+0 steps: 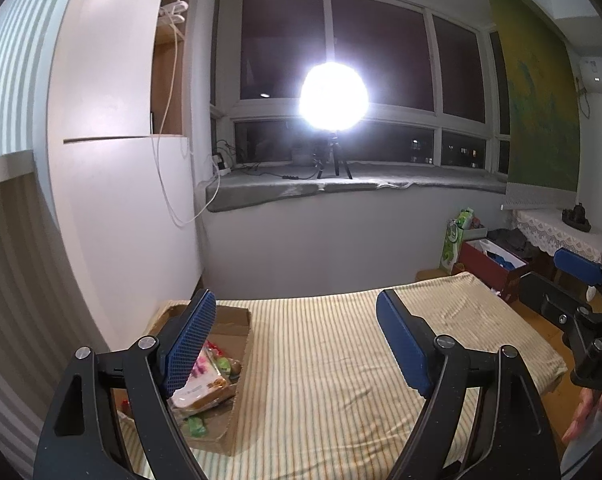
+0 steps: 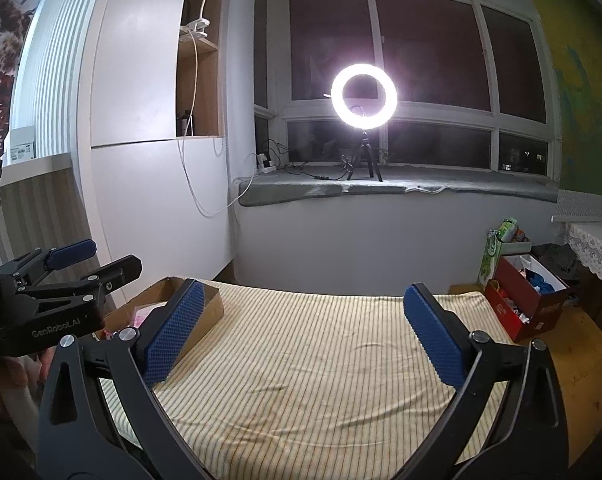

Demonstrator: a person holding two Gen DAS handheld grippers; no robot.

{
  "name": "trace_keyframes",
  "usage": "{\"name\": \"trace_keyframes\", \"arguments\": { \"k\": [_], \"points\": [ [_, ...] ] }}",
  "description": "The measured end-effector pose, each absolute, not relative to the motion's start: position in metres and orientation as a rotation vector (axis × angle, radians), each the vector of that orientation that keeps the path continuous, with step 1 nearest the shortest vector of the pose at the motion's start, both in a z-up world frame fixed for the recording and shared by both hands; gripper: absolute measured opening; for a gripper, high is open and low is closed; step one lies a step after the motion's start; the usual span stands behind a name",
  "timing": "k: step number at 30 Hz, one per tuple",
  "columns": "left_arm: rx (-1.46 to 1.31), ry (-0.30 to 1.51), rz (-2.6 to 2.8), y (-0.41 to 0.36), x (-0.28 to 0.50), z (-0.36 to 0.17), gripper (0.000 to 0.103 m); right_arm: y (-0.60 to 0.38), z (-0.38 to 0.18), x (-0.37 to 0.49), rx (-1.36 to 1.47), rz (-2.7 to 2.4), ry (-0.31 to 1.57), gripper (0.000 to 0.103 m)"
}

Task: Organize snacks

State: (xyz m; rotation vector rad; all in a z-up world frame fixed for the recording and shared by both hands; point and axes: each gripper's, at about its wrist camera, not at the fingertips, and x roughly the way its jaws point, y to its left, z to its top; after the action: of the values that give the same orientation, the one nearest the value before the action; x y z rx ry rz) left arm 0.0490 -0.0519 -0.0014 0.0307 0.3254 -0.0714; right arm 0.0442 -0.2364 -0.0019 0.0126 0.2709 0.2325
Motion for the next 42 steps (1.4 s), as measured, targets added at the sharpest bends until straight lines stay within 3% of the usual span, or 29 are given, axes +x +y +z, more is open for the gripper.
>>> {"name": "trace_keyframes", "arguments": {
  "k": [42],
  "points": [
    [0.004, 0.36, -0.001, -0.022, 0.015, -0.017, 0.082, -0.213, -0.009, 0.026, 0.007, 0.285, 0.285, 0.102]
  ]
}}
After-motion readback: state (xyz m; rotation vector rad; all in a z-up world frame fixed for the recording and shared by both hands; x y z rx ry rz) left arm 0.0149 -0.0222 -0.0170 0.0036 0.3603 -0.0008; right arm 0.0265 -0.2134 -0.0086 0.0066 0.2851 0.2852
